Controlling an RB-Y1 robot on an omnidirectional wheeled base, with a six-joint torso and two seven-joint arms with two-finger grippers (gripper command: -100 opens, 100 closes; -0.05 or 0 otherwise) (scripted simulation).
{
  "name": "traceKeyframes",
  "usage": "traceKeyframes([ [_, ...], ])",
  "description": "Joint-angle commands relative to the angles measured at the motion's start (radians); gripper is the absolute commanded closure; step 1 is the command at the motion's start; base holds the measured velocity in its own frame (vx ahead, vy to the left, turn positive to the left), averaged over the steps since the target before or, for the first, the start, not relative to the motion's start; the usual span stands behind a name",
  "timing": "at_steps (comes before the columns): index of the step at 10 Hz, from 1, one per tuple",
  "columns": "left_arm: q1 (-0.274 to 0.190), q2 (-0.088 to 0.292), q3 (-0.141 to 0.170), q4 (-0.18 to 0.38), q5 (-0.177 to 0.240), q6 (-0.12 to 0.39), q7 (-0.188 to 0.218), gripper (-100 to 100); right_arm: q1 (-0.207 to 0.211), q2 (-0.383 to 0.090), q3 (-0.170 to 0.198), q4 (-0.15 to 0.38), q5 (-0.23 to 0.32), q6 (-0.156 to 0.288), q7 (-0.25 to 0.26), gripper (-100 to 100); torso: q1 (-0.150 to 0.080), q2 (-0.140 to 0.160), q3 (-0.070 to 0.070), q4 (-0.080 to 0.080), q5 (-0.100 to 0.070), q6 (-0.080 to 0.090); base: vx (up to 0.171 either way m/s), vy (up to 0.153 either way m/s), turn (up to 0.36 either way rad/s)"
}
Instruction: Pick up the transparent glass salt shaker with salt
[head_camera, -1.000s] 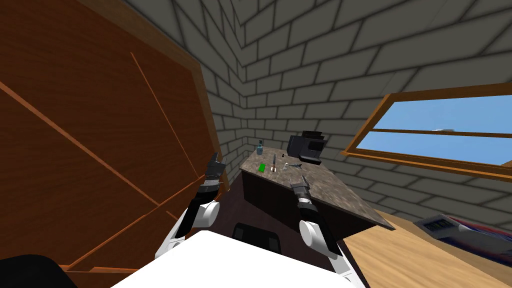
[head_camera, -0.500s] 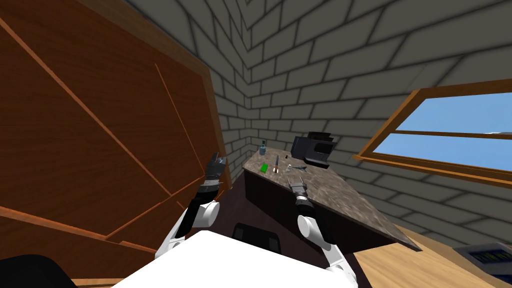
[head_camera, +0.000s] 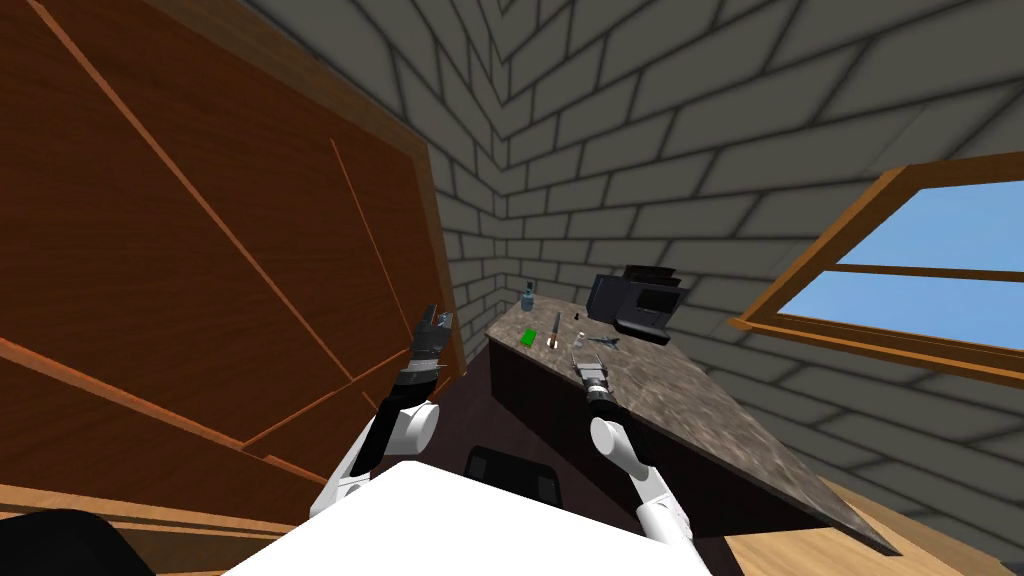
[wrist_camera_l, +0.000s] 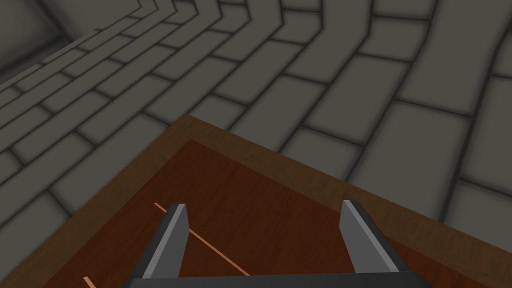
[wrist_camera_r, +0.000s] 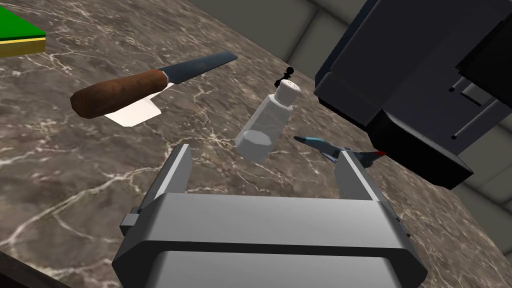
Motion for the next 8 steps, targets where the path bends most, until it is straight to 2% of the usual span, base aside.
traceKeyframes([
  [1,0.000,0.000,0.000,0.000,0.000,0.000,0.000,0,-0.030,0.005,-0.002,0.028,-0.046,0.026,-0.047,-100,0.000,0.000,0.000,0.000,0.000,0.000,0.022,-0.125,0.133],
  [8,0.000,0.000,0.000,0.000,0.000,0.000,0.000,0,-0.141,-0.003,-0.006,0.127,-0.205,0.092,-0.209,-100,0.000,-0.001,-0.001,0.000,0.000,0.000,0.031,-0.102,0.091],
])
